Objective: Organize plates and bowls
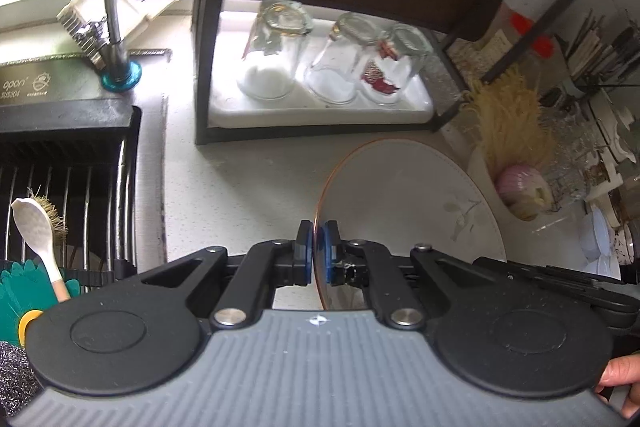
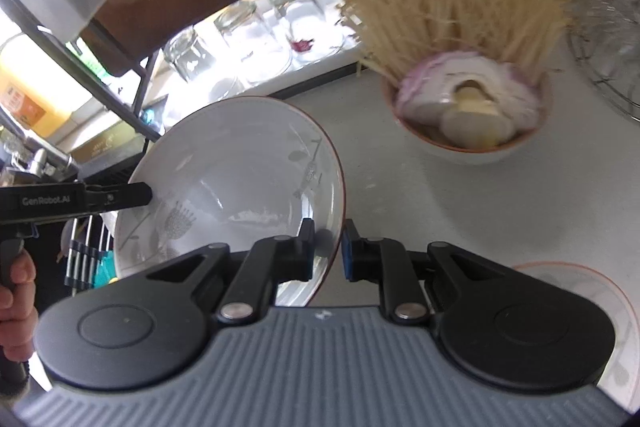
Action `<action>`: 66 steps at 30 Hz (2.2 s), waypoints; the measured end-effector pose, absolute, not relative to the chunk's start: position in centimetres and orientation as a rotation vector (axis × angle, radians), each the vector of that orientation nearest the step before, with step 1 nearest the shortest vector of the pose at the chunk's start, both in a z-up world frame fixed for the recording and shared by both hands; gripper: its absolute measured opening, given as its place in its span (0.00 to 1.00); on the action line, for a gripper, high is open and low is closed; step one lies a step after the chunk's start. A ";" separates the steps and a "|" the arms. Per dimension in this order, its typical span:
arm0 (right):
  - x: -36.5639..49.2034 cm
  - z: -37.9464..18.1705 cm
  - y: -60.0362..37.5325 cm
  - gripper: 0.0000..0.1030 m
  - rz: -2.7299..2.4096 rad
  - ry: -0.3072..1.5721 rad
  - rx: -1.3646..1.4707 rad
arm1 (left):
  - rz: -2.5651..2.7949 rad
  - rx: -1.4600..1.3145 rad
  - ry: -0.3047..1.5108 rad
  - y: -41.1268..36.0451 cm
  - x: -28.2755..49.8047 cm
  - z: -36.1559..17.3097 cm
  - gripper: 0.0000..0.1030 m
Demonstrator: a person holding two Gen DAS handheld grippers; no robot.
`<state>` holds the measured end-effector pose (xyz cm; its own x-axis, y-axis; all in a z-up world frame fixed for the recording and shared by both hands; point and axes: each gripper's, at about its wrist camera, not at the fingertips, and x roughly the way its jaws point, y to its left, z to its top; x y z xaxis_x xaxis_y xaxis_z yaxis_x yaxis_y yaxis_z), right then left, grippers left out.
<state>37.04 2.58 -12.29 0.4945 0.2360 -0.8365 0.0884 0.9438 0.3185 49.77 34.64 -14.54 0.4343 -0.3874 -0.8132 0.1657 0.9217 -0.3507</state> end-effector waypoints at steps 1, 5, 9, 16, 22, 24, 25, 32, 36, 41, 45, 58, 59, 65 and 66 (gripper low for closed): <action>36.7 -12.0 2.3 0.16 0.085 1.049 0.347 | -0.356 -0.229 1.065 34.4 49.6 -14.2 0.06; 34.6 -10.9 1.1 0.16 0.058 1.016 0.361 | -0.388 -0.225 1.053 33.0 48.6 -12.7 0.06; 32.4 -10.0 -0.1 0.16 0.026 0.987 0.372 | -0.418 -0.232 1.048 31.6 47.6 -11.6 0.06; 29.3 -8.6 -2.7 0.16 -0.032 0.934 0.395 | -0.490 -0.237 1.037 28.9 46.2 -10.1 0.06; 27.2 -7.8 -4.9 0.16 -0.060 0.906 0.400 | -0.516 -0.226 1.034 26.3 44.4 -9.4 0.06; 26.3 -7.7 -5.6 0.16 -0.068 0.904 0.395 | -0.522 -0.220 1.031 25.4 43.6 -9.2 0.06; 25.9 -7.8 -6.0 0.16 -0.070 0.904 0.396 | -0.520 -0.219 1.030 24.9 43.1 -9.2 0.06; 22.9 -7.9 -9.1 0.16 -0.074 0.911 0.382 | -0.509 -0.230 1.050 21.5 40.2 -9.8 0.06; 21.2 -8.2 -10.9 0.16 -0.066 0.920 0.384 | -0.511 -0.225 1.050 19.6 38.4 -10.3 0.06; 20.2 -8.7 -12.3 0.16 -0.048 0.943 0.356 | -0.471 -0.243 1.083 18.2 36.1 -11.1 0.06; 19.6 -9.3 -12.9 0.16 -0.035 0.965 0.322 | -0.437 -0.289 1.130 18.0 34.8 -12.7 0.06; 20.9 -12.1 -13.4 0.16 -0.034 0.996 0.284 | -0.385 -0.256 1.186 16.7 35.4 -15.7 0.06; 21.1 -12.3 -13.4 0.16 -0.040 0.999 0.280 | -0.388 -0.250 1.191 16.5 35.5 -15.9 0.06; 21.5 -12.8 -13.4 0.17 -0.066 1.015 0.274 | -0.409 -0.207 1.224 15.7 36.5 -16.7 0.07; 21.6 -12.8 -13.3 0.17 -0.068 1.015 0.271 | -0.413 -0.200 1.227 15.6 36.7 -16.8 0.07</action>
<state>21.55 -13.28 -12.80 0.5289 0.0687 -0.8459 0.1818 0.9644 0.1920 36.71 15.64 -16.82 0.2751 -0.4108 -0.8692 0.1989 0.9089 -0.3666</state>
